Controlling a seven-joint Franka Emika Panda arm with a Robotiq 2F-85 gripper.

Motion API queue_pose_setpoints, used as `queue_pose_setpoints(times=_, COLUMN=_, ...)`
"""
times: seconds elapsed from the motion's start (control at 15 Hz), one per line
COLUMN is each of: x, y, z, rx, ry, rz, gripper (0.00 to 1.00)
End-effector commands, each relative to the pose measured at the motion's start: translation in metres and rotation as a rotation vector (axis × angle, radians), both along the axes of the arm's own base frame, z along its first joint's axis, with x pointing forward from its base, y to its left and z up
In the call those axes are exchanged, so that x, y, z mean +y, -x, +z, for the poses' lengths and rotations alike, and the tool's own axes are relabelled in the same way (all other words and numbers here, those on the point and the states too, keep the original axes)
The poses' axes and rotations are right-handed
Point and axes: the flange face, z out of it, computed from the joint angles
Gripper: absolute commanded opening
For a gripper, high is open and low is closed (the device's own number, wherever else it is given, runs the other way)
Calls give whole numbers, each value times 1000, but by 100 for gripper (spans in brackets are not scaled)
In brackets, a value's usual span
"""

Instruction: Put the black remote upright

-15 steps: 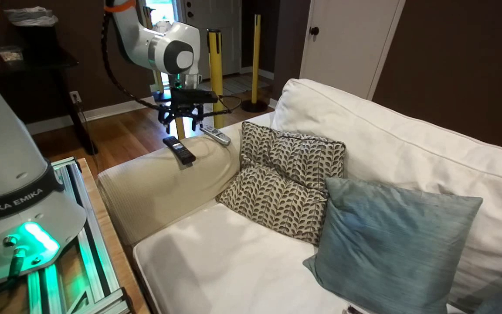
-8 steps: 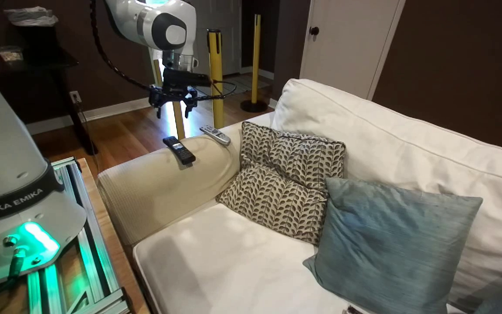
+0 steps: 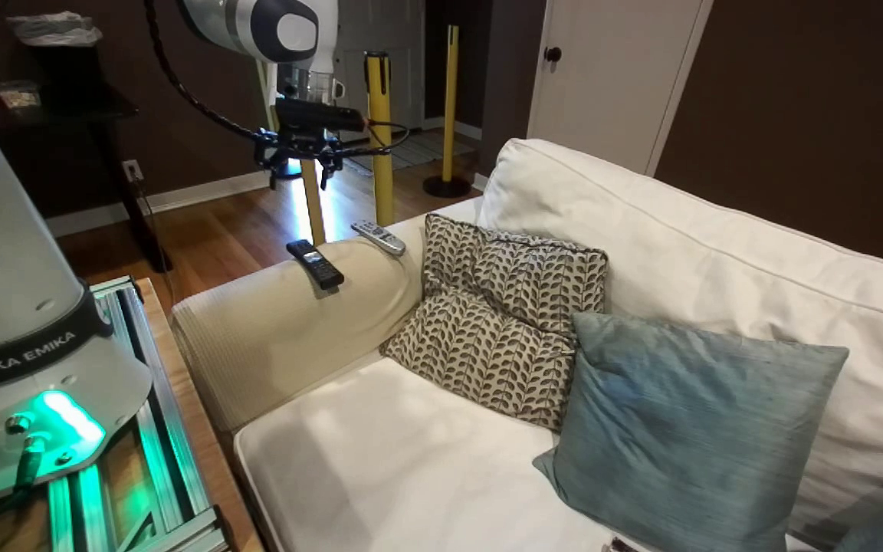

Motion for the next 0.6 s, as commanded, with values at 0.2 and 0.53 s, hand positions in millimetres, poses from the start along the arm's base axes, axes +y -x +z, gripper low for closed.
queue_pose_setpoints(times=0.2, x=-1, y=1, z=1, rx=0, ry=3, rz=-3, gripper=100)
queue_pose_setpoints(times=0.53, x=-2, y=2, z=0, rx=2, ry=5, rz=-3, gripper=100)
